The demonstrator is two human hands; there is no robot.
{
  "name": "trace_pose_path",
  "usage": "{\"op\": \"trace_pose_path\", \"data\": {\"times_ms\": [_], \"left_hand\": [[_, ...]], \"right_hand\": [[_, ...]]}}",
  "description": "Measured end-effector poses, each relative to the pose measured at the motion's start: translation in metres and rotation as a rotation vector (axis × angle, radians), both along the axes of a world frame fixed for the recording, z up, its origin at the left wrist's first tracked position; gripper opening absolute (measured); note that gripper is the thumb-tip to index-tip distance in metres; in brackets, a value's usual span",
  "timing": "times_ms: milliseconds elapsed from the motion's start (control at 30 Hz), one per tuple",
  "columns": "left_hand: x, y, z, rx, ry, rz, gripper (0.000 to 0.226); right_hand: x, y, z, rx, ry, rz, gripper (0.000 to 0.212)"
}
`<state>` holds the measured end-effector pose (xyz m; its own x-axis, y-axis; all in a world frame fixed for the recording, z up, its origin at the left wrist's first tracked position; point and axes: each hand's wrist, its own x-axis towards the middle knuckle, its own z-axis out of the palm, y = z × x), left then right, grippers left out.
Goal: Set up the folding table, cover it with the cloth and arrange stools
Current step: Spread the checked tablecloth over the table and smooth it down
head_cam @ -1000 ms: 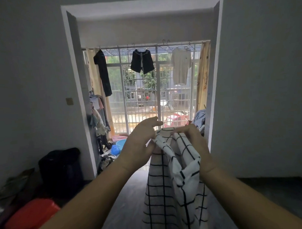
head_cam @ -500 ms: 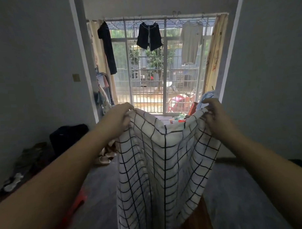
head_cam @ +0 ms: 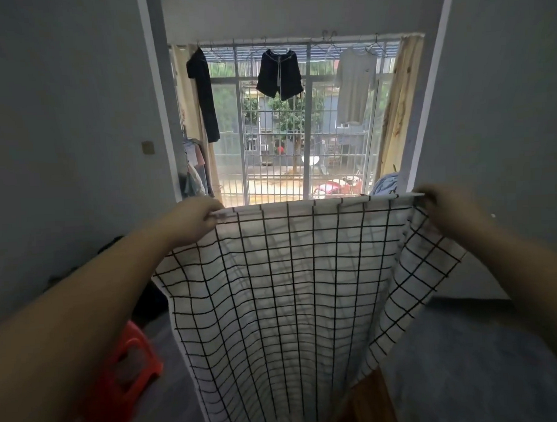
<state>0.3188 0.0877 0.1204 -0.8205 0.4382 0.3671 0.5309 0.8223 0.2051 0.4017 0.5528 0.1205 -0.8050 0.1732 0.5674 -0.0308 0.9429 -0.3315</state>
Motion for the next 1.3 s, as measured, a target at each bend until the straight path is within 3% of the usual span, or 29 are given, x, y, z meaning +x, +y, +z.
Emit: {"op": "trace_pose_path", "data": {"times_ms": [233, 367, 467, 533, 600, 733, 900, 1133, 1300], "left_hand": [[-0.023, 0.02, 0.014, -0.071, 0.049, -0.003, 0.024], [-0.029, 0.037, 0.004, -0.06, -0.015, -0.005, 0.015], [-0.034, 0.055, -0.019, -0.042, -0.172, 0.008, 0.072], [-0.044, 0.075, -0.048, -0.155, -0.24, 0.041, 0.093], [-0.065, 0.098, -0.081, -0.268, -0.269, 0.092, 0.088], [-0.117, 0.145, -0.129, -0.263, -0.376, 0.106, 0.029], [-0.2, 0.187, -0.15, -0.229, -0.378, 0.126, 0.02], [-0.315, 0.234, -0.117, -0.164, -0.133, 0.249, 0.025], [-0.366, 0.249, -0.077, -0.133, 0.097, 0.284, 0.022]], "right_hand": [[-0.002, 0.026, 0.021, 0.048, -0.104, 0.02, 0.026], [-0.016, 0.043, 0.02, -0.003, -0.083, 0.006, 0.027], [-0.036, 0.061, 0.01, -0.074, -0.09, -0.014, 0.029], [-0.051, 0.073, 0.002, -0.055, -0.093, -0.014, 0.028], [-0.069, 0.085, -0.007, -0.019, -0.094, -0.018, 0.027], [-0.128, 0.12, -0.029, -0.014, -0.076, 0.021, 0.031], [-0.214, 0.173, -0.066, 0.048, -0.142, 0.035, 0.02], [-0.337, 0.228, -0.094, 0.12, -0.234, -0.018, 0.019], [-0.385, 0.237, -0.087, 0.266, -0.107, -0.121, 0.023]]}}
